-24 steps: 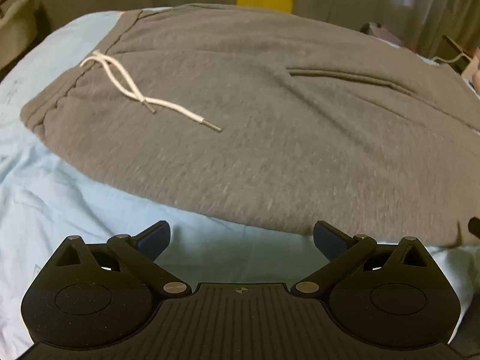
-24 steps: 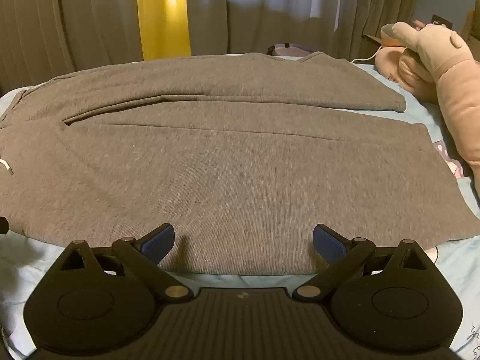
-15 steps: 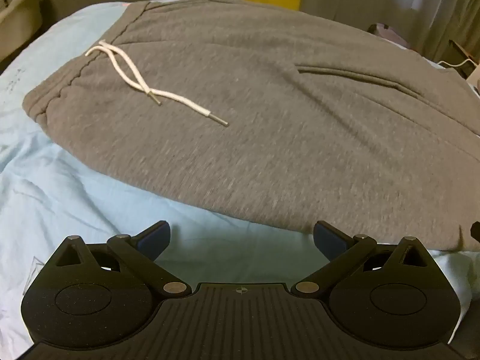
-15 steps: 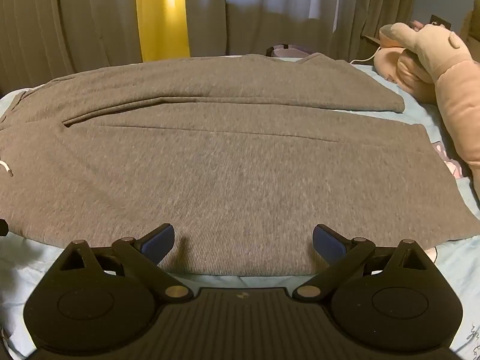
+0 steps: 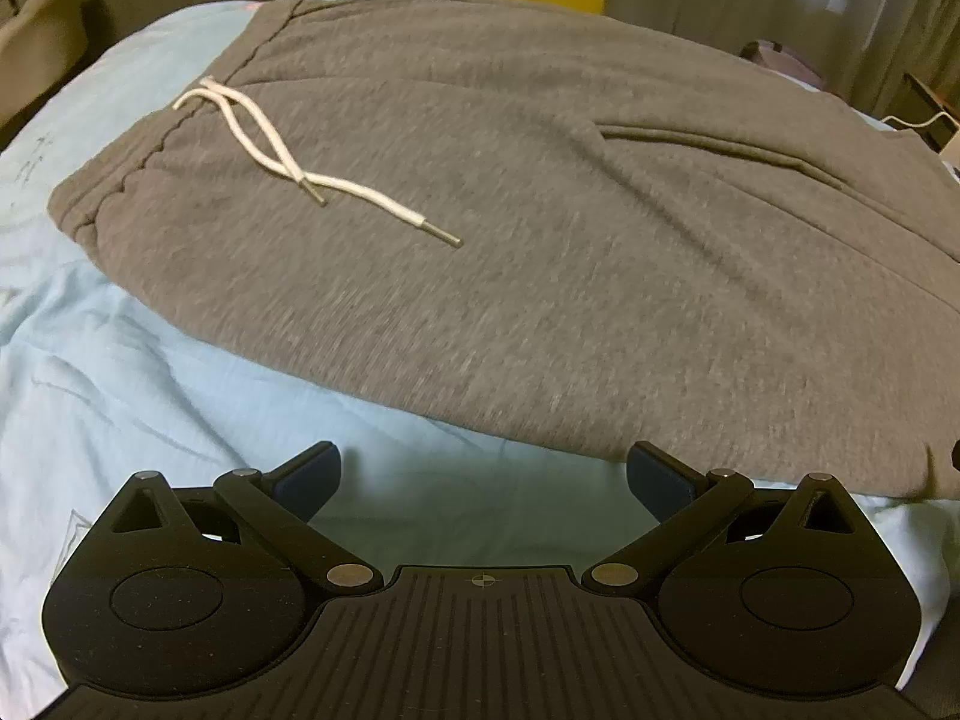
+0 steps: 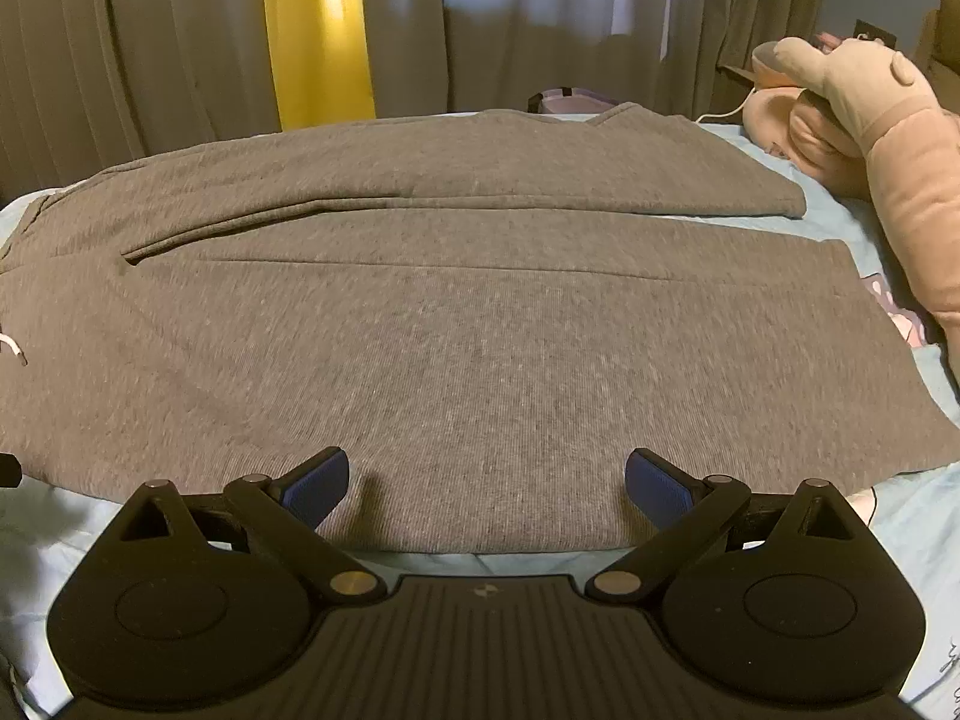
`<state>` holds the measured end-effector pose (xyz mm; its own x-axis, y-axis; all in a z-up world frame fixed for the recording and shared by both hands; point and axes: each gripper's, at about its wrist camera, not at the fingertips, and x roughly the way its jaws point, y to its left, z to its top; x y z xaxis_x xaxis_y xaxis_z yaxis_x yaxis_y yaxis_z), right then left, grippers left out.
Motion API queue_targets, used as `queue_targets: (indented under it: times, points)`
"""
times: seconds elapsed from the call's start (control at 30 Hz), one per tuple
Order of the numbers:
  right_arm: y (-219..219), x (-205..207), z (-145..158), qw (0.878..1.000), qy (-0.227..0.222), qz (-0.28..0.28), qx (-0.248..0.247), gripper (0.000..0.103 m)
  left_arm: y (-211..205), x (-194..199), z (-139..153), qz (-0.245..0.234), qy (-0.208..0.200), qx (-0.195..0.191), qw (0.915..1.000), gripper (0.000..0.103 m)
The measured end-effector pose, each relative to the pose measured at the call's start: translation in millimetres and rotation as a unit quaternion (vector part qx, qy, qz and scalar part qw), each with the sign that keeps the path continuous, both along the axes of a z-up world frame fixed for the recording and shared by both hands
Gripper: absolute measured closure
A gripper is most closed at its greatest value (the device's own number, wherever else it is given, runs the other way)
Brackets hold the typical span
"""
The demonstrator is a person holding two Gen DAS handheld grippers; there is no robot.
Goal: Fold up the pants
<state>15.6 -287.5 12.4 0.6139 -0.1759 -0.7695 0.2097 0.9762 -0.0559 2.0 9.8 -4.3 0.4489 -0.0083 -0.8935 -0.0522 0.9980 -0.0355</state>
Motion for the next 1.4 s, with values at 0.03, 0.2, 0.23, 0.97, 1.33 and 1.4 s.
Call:
queue_targets:
  times: [0.03,0.2,0.23,0.97,1.33,1.4]
  points:
    - [-0.2,0.3,0.2,1.000,0.000,0.000,0.000,0.004,0.2,0.0,0.2,0.000,0.000,-0.001,1.0000,0.000]
    - [-0.1,0.5,0.3,1.000,-0.001,-0.002,0.001,0.004,0.4,0.0,0.0,0.004,0.001,-0.002,1.0000,0.000]
    - [-0.1,0.4,0.3,1.000,-0.001,-0.001,0.001,0.004,0.6,-0.2,0.0,0.004,0.001,-0.002,1.0000,0.000]
    - [-2.0,0.0,-0.8,1.000,0.000,-0.004,0.003,0.004,0.8,-0.3,-0.6,0.011,0.004,-0.005,0.9999,0.000]
    - [-2.1,-1.0,-2.1,1.000,0.000,-0.005,0.003,0.004,1.0,-0.2,-0.7,0.010,0.004,-0.005,0.9999,0.000]
    - [-2.2,-1.2,-2.4,1.000,0.000,-0.005,0.003,0.004,0.7,-0.5,-1.1,0.010,0.003,-0.003,0.9999,0.000]
